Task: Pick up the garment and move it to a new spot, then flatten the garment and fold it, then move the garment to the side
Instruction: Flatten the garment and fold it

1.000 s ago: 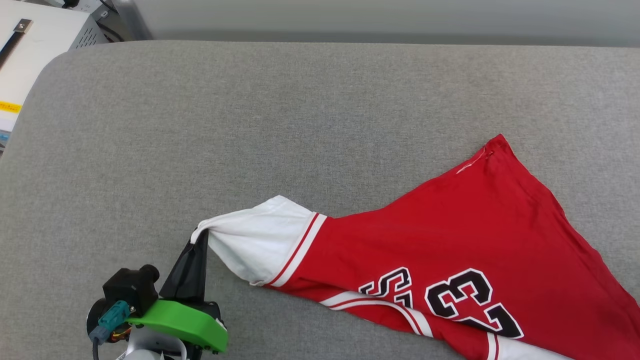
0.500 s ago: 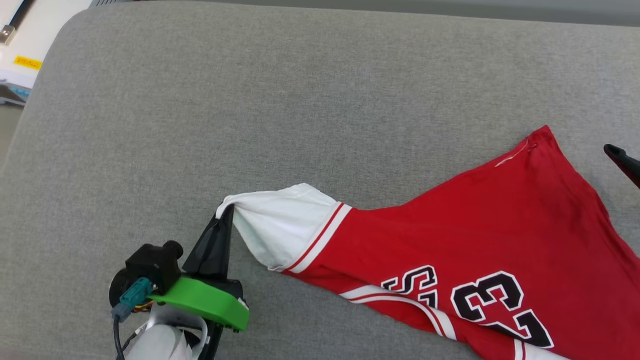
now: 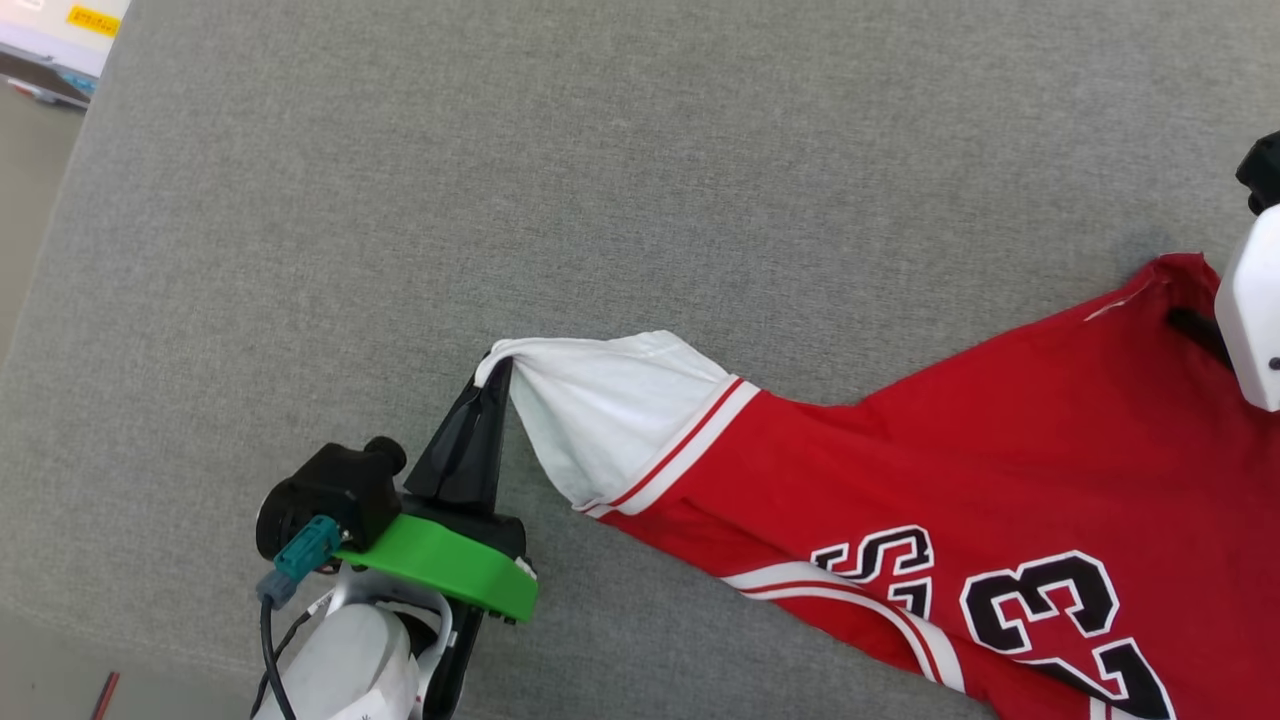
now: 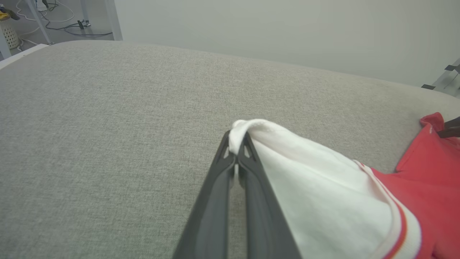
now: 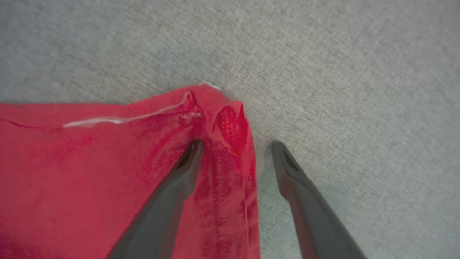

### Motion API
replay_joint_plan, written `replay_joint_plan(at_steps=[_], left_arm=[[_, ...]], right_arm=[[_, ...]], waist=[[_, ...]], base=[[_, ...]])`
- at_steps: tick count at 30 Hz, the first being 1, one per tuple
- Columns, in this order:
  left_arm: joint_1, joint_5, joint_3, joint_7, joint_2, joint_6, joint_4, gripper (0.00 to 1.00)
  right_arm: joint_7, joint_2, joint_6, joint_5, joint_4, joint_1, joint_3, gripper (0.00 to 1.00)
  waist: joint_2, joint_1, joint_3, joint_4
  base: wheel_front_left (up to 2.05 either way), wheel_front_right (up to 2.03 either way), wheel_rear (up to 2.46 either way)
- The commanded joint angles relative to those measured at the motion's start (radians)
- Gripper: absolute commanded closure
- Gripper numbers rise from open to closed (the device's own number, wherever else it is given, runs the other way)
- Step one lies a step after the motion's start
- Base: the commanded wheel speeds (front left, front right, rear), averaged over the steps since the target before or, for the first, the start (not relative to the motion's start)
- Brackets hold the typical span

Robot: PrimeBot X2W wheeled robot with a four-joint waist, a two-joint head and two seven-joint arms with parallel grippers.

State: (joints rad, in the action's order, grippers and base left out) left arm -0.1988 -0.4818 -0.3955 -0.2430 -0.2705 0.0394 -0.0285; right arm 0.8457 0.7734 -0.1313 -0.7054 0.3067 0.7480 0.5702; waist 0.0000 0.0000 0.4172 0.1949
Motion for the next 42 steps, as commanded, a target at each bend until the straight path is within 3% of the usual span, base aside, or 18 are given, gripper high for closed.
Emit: replay_joint_plan(at_steps=[1, 4, 5, 6, 13, 22, 29, 35, 42], left_arm=[[-0.020, 0.008, 0.000, -0.008, 0.009, -0.003, -0.007, 1.00], [-0.023, 0.010, 0.001, -0.010, 0.012, -0.004, -0.013, 1.00], [-0.023, 0.011, 0.001, -0.011, 0.013, -0.005, -0.015, 1.00], [-0.023, 0.011, 0.002, -0.011, 0.013, -0.005, -0.018, 1.00], [-0.018, 0.016, 0.008, -0.014, 0.001, -0.008, -0.031, 1.00], [-0.086, 0.041, 0.043, 0.030, -0.095, -0.019, 0.017, 1.00], [-0.248, 0.049, 0.071, 0.109, -0.152, -0.040, 0.096, 1.00], [-0.457, 0.060, 0.086, 0.183, -0.181, -0.068, 0.120, 1.00], [-0.721, 0.069, 0.059, 0.254, -0.178, -0.117, 0.082, 1.00]], right_arm=[[-0.012, -0.005, 0.001, -0.010, 0.025, 0.009, 0.038, 0.00], [-0.021, -0.003, 0.001, -0.044, 0.059, 0.001, 0.105, 0.00], [-0.024, 0.000, 0.001, -0.059, 0.066, -0.001, 0.127, 0.10], [-0.035, 0.002, 0.001, -0.069, 0.070, 0.002, 0.140, 1.00], [-0.218, 0.019, 0.001, -0.110, 0.096, 0.062, 0.157, 1.00], [-0.422, 0.024, 0.001, -0.150, 0.041, 0.108, 0.096, 1.00], [-0.595, 0.024, 0.001, -0.113, -0.047, 0.126, 0.033, 1.00], [-0.664, 0.016, 0.001, -0.081, -0.100, 0.141, -0.051, 1.00], [-0.635, 0.001, 0.001, -0.050, -0.168, 0.178, -0.134, 1.00]], waist=[[0.0000, 0.0000, 0.020, 0.019], [0.0000, 0.0000, 0.022, 0.021], [0.0000, 0.0000, 0.020, 0.021], [0.0000, 0.0000, 0.018, 0.020], [0.0000, 0.0000, -0.033, -0.004], [0.0000, 0.0000, -0.142, -0.059], [0.0000, 0.0000, -0.188, -0.104], [0.0000, 0.0000, -0.199, -0.133], [0.0000, 0.0000, -0.181, -0.159]], base=[[0.00, 0.00, 0.00], [0.00, 0.00, 0.00], [0.00, 0.00, 0.00], [0.00, 0.00, 0.00], [0.00, 0.00, 0.00], [0.00, 0.00, 0.00], [0.00, 0.00, 0.00], [0.00, 0.00, 0.00], [0.00, 0.00, 0.00]])
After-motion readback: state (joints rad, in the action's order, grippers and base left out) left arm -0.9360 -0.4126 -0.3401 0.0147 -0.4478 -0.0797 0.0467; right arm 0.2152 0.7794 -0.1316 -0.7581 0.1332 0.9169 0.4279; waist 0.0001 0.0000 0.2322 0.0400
